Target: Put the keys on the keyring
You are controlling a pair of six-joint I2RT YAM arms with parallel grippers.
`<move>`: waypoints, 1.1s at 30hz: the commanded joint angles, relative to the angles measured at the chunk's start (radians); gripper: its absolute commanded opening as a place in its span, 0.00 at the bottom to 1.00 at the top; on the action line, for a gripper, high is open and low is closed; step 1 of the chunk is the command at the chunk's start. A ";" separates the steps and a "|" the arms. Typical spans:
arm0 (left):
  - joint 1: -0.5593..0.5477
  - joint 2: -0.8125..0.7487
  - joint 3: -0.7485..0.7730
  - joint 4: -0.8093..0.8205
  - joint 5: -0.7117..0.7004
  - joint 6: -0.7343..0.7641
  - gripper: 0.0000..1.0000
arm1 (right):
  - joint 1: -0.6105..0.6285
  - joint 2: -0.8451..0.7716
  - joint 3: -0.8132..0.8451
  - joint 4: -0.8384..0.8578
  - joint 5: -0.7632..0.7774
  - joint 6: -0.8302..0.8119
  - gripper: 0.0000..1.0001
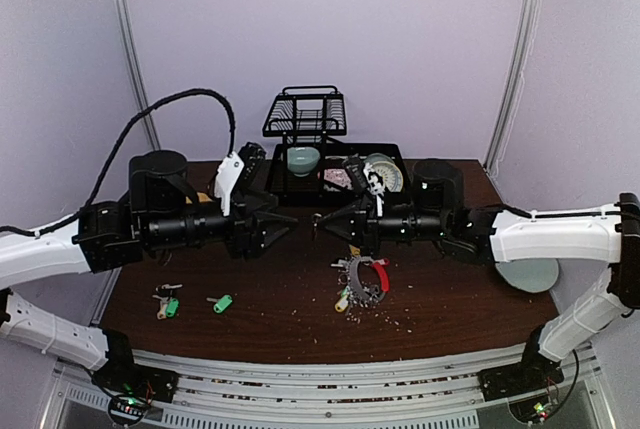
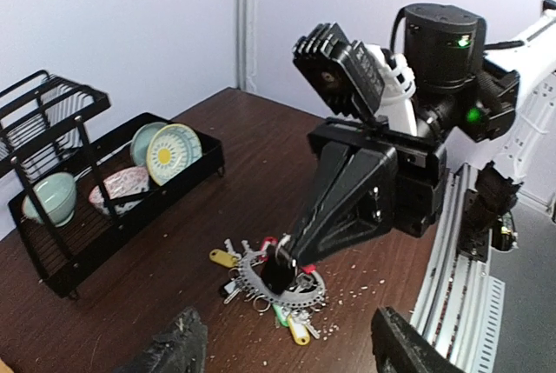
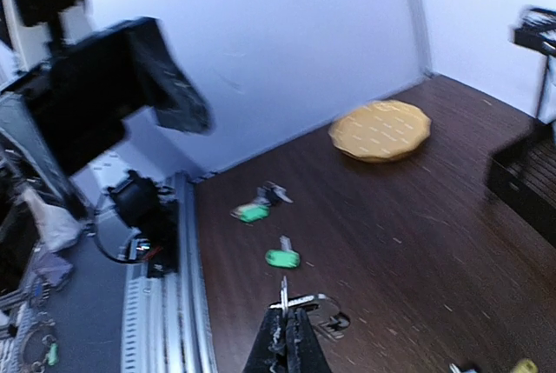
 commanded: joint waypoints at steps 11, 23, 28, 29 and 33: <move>0.242 0.298 0.000 -0.132 -0.034 -0.168 0.68 | -0.143 0.080 0.034 -0.826 0.853 0.011 0.00; 0.272 0.290 -0.205 -0.066 0.015 -0.214 0.67 | -0.060 0.499 0.309 -0.763 0.559 -0.029 0.00; 0.278 0.286 -0.249 -0.045 0.037 -0.189 0.65 | 0.038 0.591 0.455 -0.702 0.380 -0.067 0.00; 0.277 0.289 -0.253 -0.039 0.056 -0.177 0.64 | 0.044 0.602 0.481 -0.699 0.348 -0.069 0.00; 0.278 0.291 -0.251 -0.017 0.130 -0.101 0.58 | 0.045 0.572 0.518 -0.678 0.269 -0.088 0.00</move>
